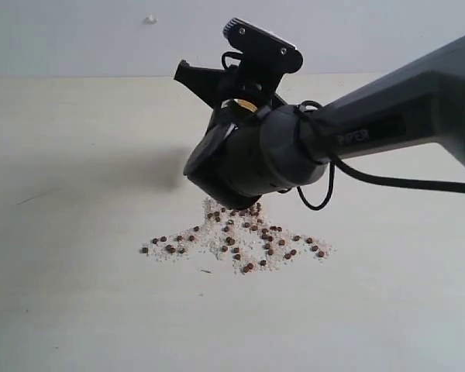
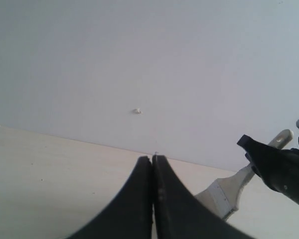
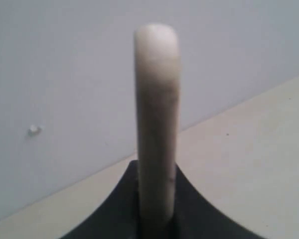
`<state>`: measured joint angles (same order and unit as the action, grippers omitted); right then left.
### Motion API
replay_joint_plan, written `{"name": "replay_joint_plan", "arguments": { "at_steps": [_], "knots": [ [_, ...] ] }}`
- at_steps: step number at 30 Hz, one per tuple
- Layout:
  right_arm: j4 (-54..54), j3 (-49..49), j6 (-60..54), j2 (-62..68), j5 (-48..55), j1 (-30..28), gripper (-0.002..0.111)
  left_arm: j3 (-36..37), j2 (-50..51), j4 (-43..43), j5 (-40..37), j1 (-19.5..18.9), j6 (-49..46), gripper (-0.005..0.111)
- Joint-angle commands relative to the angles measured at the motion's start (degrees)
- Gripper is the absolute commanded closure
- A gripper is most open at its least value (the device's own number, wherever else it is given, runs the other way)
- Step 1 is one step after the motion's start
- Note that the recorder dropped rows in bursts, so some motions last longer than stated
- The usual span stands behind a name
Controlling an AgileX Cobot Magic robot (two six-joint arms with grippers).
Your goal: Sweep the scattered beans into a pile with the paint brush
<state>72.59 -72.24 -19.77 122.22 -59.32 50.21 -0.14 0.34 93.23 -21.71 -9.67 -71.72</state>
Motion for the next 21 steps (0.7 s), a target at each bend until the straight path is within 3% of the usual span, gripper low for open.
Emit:
{"name": "replay_joint_plan", "arguments": {
  "at_steps": [1, 5, 7, 10, 14, 21],
  "knots": [
    [-3.32, -0.07, -3.53, -3.29, 1.00, -0.24, 0.108, 0.14, -0.34, -0.06, 0.08, 0.39, 0.14, 0.107],
    [-13.51, 0.22, -19.81, -7.31, 4.23, -0.36, 0.108, 0.14, -0.34, -0.06, 0.08, 0.39, 0.14, 0.107],
    [-18.31, 2.53, -20.16, -9.49, 4.70, -0.72, 0.108, 0.14, -0.34, -0.06, 0.08, 0.39, 0.14, 0.107],
    [-23.65, 6.71, -11.84, -10.78, 5.60, -0.90, 0.108, 0.14, -0.34, -0.06, 0.08, 0.39, 0.14, 0.107],
    [-30.04, 14.72, 9.39, -11.41, 0.47, 0.62, 0.108, 0.14, -0.34, -0.06, 0.08, 0.39, 0.14, 0.107],
    [-30.17, 18.70, 15.53, -11.41, -2.91, 9.70, 0.108, 0.14, -0.34, -0.06, 0.08, 0.39, 0.14, 0.107]
  ]
}}
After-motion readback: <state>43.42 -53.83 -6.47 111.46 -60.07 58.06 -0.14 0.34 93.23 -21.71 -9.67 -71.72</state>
